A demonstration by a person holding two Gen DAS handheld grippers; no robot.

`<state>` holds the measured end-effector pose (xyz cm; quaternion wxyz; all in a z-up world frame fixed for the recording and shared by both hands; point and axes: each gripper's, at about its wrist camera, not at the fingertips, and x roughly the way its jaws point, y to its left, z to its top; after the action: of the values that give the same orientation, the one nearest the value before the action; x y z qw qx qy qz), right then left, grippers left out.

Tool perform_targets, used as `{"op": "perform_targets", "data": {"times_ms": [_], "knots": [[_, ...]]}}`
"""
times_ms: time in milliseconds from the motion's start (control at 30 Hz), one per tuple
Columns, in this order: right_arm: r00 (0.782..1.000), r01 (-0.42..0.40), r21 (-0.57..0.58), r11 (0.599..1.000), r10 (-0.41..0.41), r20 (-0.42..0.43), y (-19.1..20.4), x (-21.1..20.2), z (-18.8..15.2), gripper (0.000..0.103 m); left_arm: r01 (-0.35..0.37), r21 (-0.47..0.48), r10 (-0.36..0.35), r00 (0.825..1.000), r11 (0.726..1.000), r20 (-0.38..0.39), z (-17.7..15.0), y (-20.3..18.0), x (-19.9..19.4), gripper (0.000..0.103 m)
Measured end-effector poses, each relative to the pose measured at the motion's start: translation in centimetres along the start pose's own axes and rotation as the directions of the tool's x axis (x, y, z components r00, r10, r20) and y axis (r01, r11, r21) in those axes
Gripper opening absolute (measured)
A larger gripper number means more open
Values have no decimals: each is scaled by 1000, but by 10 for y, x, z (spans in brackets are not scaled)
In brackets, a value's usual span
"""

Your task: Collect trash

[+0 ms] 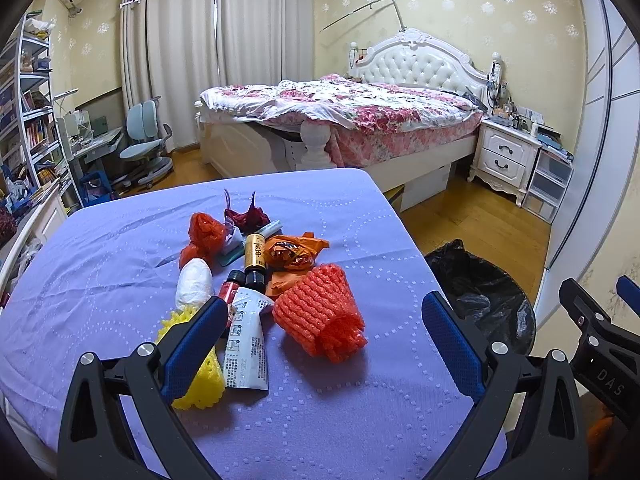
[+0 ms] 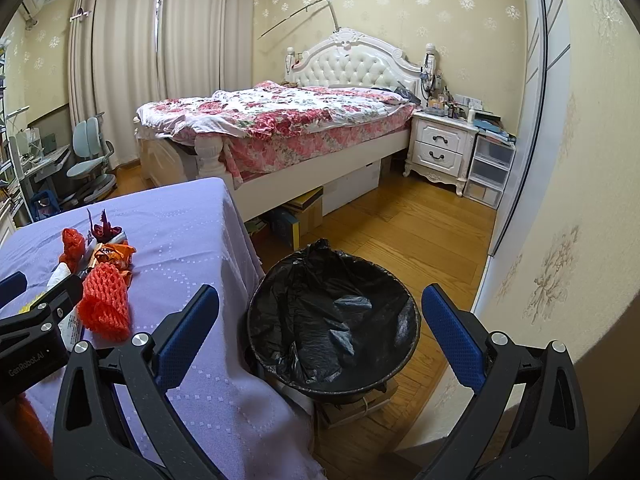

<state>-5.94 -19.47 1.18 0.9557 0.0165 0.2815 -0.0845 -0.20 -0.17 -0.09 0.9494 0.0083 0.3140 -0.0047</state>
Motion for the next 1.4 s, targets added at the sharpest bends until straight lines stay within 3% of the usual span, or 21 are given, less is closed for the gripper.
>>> {"op": "perform_targets", "data": {"times_ms": [1400], "knots": [[1000, 1, -2, 1000, -1, -9, -1, 2, -3, 99, -4, 6, 4, 1000, 1000, -4, -3, 0, 3, 97]]}}
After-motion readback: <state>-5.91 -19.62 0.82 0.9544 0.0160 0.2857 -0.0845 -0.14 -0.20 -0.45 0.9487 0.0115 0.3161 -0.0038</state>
